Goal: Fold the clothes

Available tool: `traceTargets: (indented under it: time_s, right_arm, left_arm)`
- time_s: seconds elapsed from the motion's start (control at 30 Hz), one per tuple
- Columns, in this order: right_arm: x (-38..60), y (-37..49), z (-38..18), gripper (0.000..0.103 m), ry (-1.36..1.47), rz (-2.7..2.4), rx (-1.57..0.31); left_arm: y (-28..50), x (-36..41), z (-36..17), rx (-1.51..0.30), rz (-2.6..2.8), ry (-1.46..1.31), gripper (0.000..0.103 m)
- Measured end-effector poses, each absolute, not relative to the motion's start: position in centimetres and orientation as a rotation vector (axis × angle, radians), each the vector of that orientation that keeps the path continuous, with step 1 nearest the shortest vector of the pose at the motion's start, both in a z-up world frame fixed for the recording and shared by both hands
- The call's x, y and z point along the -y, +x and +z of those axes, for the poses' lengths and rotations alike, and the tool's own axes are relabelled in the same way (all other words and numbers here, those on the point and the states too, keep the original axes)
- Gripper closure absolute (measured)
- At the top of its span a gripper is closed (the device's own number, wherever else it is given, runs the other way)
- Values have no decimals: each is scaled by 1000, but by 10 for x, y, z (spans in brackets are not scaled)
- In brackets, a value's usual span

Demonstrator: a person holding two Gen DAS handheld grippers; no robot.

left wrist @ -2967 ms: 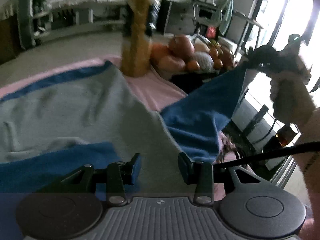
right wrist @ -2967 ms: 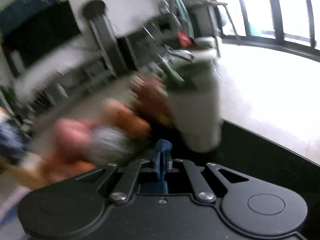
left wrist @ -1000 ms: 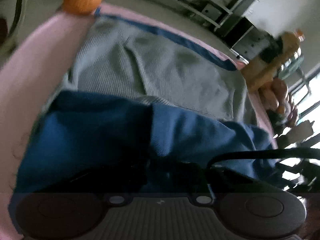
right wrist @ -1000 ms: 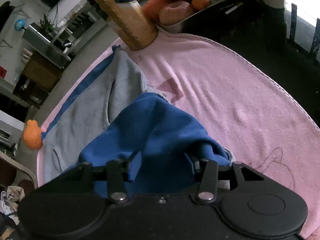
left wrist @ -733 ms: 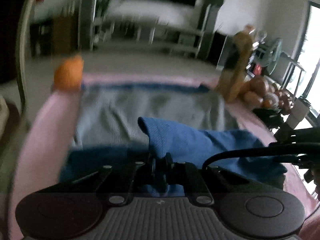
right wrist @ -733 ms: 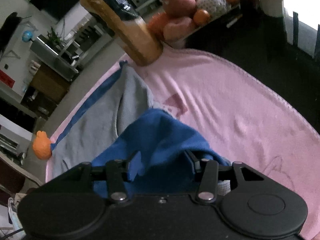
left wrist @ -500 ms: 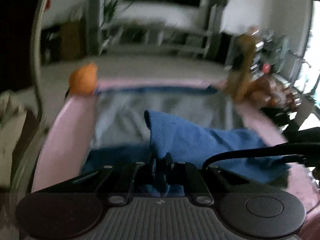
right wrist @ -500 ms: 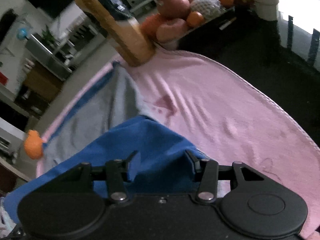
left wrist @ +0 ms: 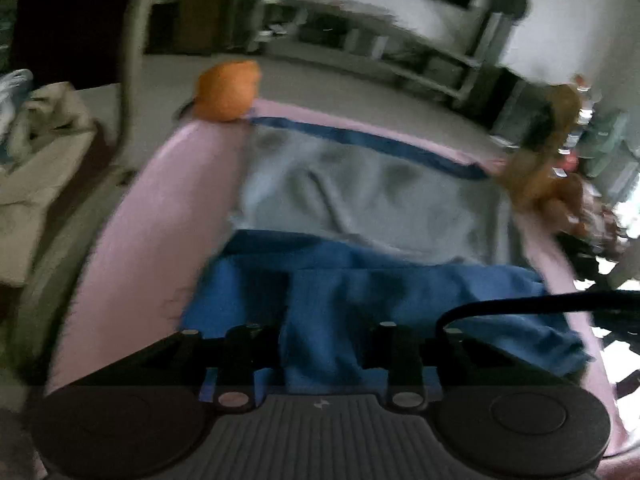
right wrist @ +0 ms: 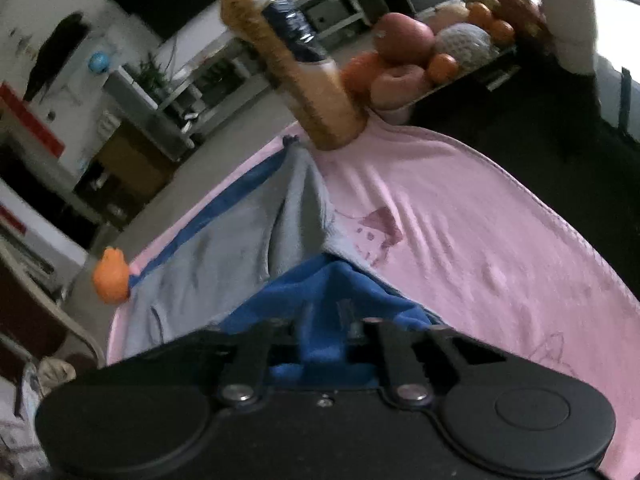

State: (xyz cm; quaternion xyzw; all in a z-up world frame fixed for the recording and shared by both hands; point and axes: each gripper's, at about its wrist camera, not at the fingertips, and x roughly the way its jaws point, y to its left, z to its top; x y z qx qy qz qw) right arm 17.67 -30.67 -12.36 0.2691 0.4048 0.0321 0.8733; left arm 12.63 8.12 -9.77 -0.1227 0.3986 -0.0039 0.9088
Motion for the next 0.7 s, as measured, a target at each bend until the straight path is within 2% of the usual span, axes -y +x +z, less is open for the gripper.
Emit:
traceTargets:
  time_s: [0.1,0.17,0.2,0.3,0.5,0.6,0.7]
  right_arm:
    - [303,186,-135,90,572,59,-905]
    - [303,195,-148,90,586,30,-978]
    - [302,199,-156,90,580,1,-1025]
    - [306,206,-175,103,565,-56,-1120]
    - [304,188,-162,103,462,-102,-1049]
    - [308,170,-144,92,479,-70,-953]
    - [319,161,-141,91,629,82,-923]
  left_arm:
    - [139,-59,-124,-922,-58,-163,86]
    - [144,-54,-138,-964,-24,-106,87]
    - [146,-53,-144,-982,0,-78,84]
    - [146,-57,-147,-990,45,-76,84]
    - [134,-72,-143,-987,94,-99,86]
    - [120,-87,-129,-971,100,-176,86]
    - [111,-85,-129,-973,12,-247,87]
